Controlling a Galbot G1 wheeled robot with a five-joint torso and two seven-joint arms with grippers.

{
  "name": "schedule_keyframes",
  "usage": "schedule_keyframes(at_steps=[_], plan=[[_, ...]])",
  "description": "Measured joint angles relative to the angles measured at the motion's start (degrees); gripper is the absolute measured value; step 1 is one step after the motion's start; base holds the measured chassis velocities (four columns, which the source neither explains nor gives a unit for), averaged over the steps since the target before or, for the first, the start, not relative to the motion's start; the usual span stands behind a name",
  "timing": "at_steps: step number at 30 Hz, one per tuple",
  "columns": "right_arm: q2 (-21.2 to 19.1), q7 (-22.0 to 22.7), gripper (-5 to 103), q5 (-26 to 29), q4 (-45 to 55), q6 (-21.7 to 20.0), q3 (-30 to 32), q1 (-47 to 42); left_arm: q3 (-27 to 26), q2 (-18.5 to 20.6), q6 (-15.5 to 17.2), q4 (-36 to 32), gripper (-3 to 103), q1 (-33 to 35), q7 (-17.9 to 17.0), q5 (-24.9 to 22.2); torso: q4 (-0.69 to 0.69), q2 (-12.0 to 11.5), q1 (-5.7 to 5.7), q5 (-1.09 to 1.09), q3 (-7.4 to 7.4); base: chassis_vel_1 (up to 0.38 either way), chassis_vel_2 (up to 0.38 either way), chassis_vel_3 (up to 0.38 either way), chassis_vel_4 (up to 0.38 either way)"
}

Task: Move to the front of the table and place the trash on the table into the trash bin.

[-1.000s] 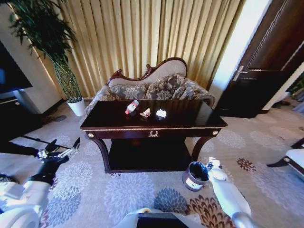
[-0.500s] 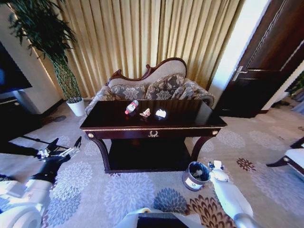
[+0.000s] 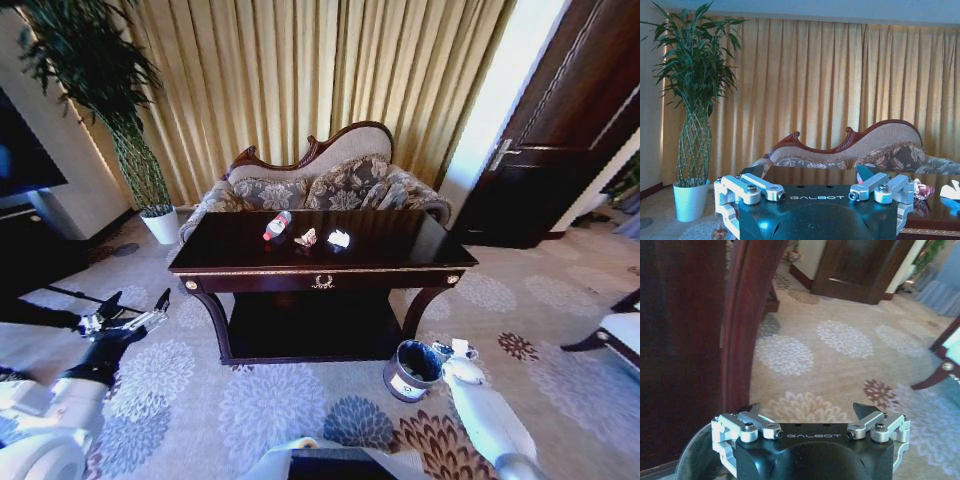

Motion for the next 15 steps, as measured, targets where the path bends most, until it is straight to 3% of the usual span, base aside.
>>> schedule_keyframes(at_steps=[6,9,15], plan=[[-0.3,-5.5,100,9.2,17.3,1.2,2.8,-8.9,0.3,-0.2,0.0,0.3,100,-0.3,0.0,0.0,0.00,0.0,0.00,-0.01,0.00,0.000,0.000,0.000,0.000],[-0.6,-6.8,100,14.1,28.1,4.9,4.1,-13.4,0.3,-0.2,0.0,0.3,100,-0.3,0.0,0.0,-0.02,0.0,-0.01,-0.02,-0.01,0.000,0.000,0.000,0.000],[-0.4,-7.4,100,14.8,46.0,7.5,5.5,-20.6,0.4,-0.4,0.0,0.3,100,-0.3,0.0,-0.1,0.00,0.0,-0.01,-0.02,0.00,0.000,0.000,0.000,0.000]])
